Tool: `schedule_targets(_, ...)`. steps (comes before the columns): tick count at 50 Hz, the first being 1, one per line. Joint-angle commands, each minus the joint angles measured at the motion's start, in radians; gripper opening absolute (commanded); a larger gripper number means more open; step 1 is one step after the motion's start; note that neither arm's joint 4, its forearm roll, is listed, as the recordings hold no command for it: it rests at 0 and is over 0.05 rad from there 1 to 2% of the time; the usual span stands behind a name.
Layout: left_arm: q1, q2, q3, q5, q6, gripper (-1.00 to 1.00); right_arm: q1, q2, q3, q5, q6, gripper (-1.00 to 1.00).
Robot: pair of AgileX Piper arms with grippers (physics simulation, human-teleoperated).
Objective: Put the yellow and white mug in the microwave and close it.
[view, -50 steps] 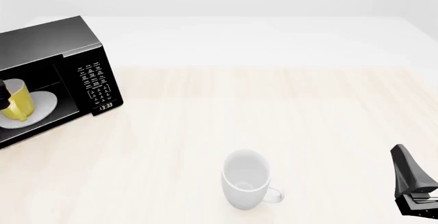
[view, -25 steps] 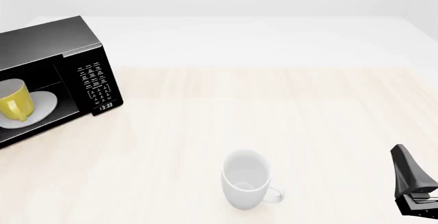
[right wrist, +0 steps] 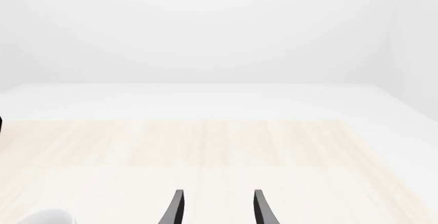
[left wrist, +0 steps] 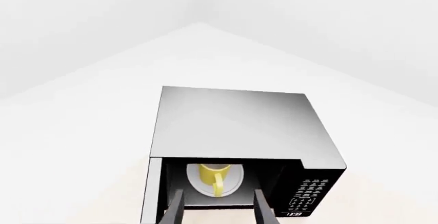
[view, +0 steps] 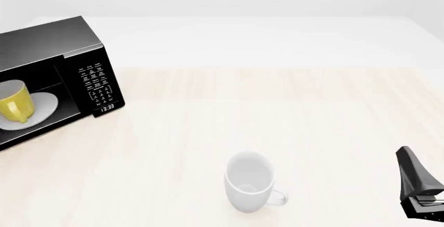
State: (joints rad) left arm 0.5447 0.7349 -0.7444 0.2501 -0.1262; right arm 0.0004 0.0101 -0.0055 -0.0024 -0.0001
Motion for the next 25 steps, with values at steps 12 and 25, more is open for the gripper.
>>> schedule_targets(12, 0.164, 0.002, -0.072, 0.072, -0.048, 1.0, 0.0, -0.002, 0.001, 0.001, 0.0, 1.0)
schedule_targets(25, 0.268, 0.033, -0.085, 0.06, -0.068, 1.0, 0.0, -0.002, 0.001, 0.001, 0.0, 1.0)
